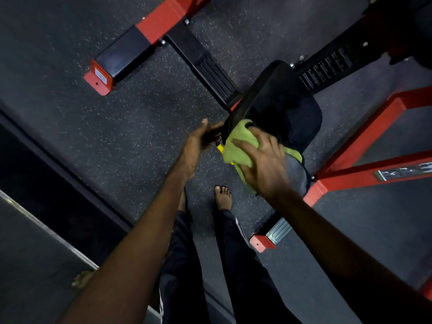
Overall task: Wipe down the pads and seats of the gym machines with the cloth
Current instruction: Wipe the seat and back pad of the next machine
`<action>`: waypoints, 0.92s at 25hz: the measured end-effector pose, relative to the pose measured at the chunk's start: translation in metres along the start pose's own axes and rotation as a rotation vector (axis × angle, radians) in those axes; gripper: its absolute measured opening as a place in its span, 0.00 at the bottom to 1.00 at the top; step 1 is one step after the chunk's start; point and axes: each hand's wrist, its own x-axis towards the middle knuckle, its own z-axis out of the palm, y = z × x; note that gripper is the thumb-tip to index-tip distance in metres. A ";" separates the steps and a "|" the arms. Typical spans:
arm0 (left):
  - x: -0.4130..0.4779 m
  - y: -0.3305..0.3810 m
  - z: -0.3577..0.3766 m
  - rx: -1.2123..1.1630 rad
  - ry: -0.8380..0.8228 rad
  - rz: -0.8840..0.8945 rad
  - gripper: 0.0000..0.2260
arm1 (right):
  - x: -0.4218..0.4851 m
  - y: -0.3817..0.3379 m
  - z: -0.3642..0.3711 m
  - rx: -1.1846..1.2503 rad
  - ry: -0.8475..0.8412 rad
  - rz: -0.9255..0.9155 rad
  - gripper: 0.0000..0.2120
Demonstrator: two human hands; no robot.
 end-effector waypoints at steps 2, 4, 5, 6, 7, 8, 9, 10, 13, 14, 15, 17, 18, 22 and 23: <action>0.008 -0.002 -0.006 0.063 -0.015 0.026 0.29 | -0.016 0.002 0.006 -0.059 0.001 -0.011 0.28; 0.014 -0.006 -0.011 0.143 -0.022 0.061 0.33 | 0.002 -0.005 0.007 -0.095 0.010 0.017 0.27; 0.017 -0.008 -0.015 0.179 -0.027 0.070 0.35 | 0.015 -0.012 0.007 -0.111 0.008 0.035 0.27; 0.019 -0.011 -0.017 0.198 -0.028 0.076 0.36 | 0.024 -0.019 0.007 -0.123 0.008 0.050 0.26; 0.018 -0.013 -0.019 0.204 -0.023 0.077 0.37 | 0.025 -0.022 0.007 -0.127 0.005 0.061 0.26; 0.016 -0.011 -0.019 0.194 -0.020 0.077 0.38 | 0.020 -0.022 0.007 -0.131 0.003 0.057 0.26; 0.014 -0.008 -0.019 0.177 -0.020 0.073 0.38 | 0.009 -0.017 0.008 -0.139 0.007 0.037 0.26; 0.013 -0.006 -0.019 0.162 -0.028 0.070 0.38 | -0.004 -0.013 0.008 -0.150 0.014 0.007 0.26; 0.013 -0.005 -0.019 0.152 -0.035 0.041 0.37 | -0.011 -0.007 0.012 -0.176 0.031 -0.010 0.26; 0.015 -0.005 -0.019 0.144 -0.032 0.046 0.38 | 0.000 -0.012 0.013 -0.190 0.031 0.009 0.26; 0.016 -0.005 -0.019 0.134 -0.024 0.054 0.38 | 0.009 -0.018 0.014 -0.206 0.028 0.028 0.26; 0.018 -0.010 -0.018 0.128 -0.019 0.064 0.37 | 0.014 -0.021 0.014 -0.198 0.019 0.036 0.27; 0.017 -0.012 -0.017 0.134 -0.030 0.072 0.35 | 0.008 -0.019 0.012 -0.169 0.017 0.032 0.27; 0.012 -0.021 -0.008 0.155 -0.016 0.128 0.18 | -0.011 -0.007 -0.002 0.013 0.014 0.018 0.25; 0.011 -0.024 -0.005 0.142 -0.014 0.144 0.16 | 0.002 -0.004 -0.006 0.066 0.006 0.059 0.26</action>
